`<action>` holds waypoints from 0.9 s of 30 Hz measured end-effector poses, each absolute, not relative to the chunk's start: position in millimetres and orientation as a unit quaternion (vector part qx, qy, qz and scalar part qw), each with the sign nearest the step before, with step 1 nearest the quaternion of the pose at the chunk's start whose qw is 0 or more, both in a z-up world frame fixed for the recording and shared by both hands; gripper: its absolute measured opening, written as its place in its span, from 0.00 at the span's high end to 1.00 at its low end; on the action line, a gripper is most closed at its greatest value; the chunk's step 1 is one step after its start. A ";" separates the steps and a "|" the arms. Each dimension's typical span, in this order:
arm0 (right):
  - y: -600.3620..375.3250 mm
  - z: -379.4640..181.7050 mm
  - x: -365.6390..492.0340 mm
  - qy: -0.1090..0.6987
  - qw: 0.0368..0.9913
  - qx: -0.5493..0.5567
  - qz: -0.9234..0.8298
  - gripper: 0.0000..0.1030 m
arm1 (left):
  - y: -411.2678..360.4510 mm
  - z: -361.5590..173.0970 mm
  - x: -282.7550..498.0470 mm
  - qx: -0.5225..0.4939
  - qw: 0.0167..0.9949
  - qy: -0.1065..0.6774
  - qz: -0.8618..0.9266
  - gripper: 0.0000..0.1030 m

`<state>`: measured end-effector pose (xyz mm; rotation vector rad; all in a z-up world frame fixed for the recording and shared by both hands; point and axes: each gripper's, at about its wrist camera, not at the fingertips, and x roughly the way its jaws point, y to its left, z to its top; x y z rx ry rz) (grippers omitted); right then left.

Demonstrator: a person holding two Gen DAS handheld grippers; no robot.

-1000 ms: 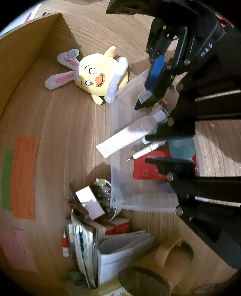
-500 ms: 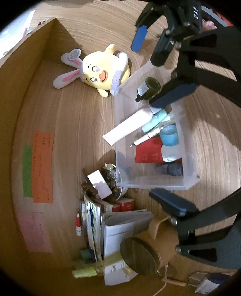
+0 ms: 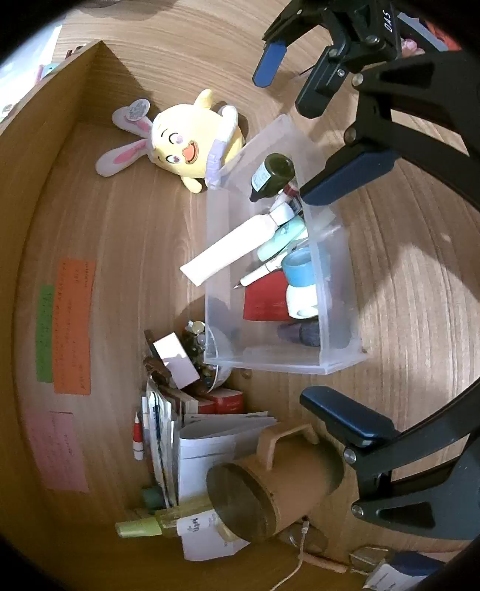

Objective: Organize objects

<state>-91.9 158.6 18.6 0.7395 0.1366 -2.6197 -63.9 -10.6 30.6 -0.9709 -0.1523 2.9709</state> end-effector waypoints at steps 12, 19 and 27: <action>157.2 16.8 -90.1 0.049 0.208 0.268 -0.939 0.00 | -11.3 29.1 -60.2 -0.310 0.008 -0.048 0.949 0.03; 158.4 17.4 -90.9 0.045 0.208 0.270 -0.939 0.00 | -9.7 31.3 -59.4 -0.310 0.010 -0.045 0.949 0.03; 159.6 16.0 -90.5 0.041 0.206 0.272 -0.939 0.00 | -8.1 32.7 -59.2 -0.310 0.012 -0.045 0.950 0.03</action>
